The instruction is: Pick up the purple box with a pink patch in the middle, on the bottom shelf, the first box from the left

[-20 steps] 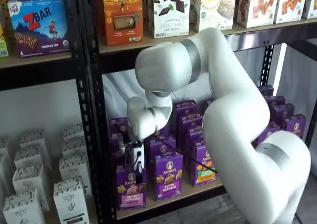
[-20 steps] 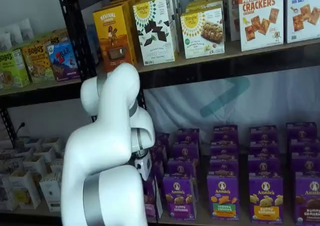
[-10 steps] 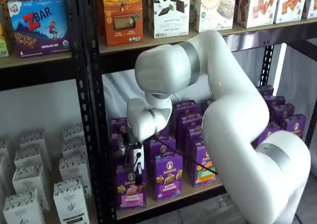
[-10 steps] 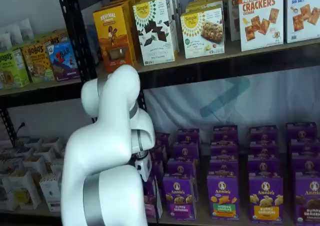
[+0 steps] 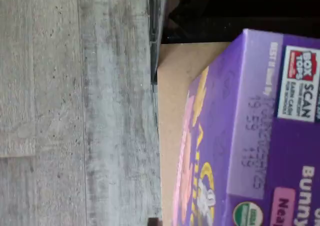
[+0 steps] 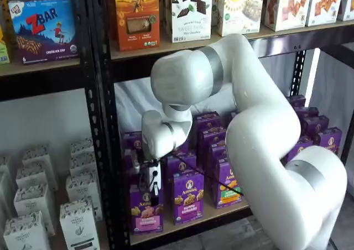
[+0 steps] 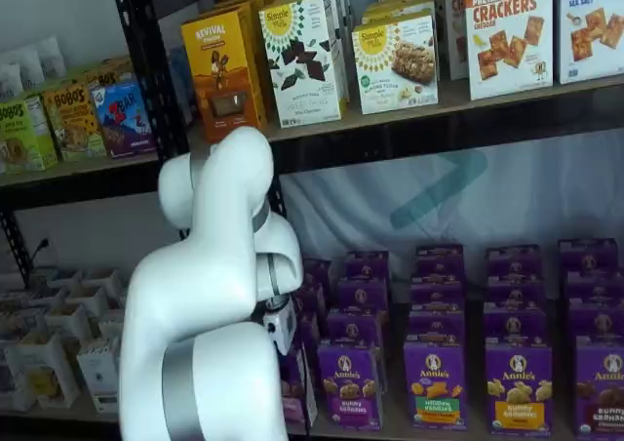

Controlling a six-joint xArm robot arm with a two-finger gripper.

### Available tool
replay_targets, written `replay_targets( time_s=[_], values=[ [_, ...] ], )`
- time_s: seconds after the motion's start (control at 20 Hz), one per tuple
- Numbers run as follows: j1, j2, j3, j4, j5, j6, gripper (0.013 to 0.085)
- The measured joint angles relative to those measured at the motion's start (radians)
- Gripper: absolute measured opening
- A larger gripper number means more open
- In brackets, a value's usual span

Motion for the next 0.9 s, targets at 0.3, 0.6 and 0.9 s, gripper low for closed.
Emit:
replay_targets(
  time_s=[0.3,0.6,0.9],
  values=[
    [-0.002,-0.002,0.000,0.012,0.005,-0.012,0.0610],
    [-0.003,-0.004,0.000,-0.007,0.014,0.004,0.0490],
    [-0.002,-0.002,-0.003,-0.004,0.015,0.002,0.0490]
  ],
)
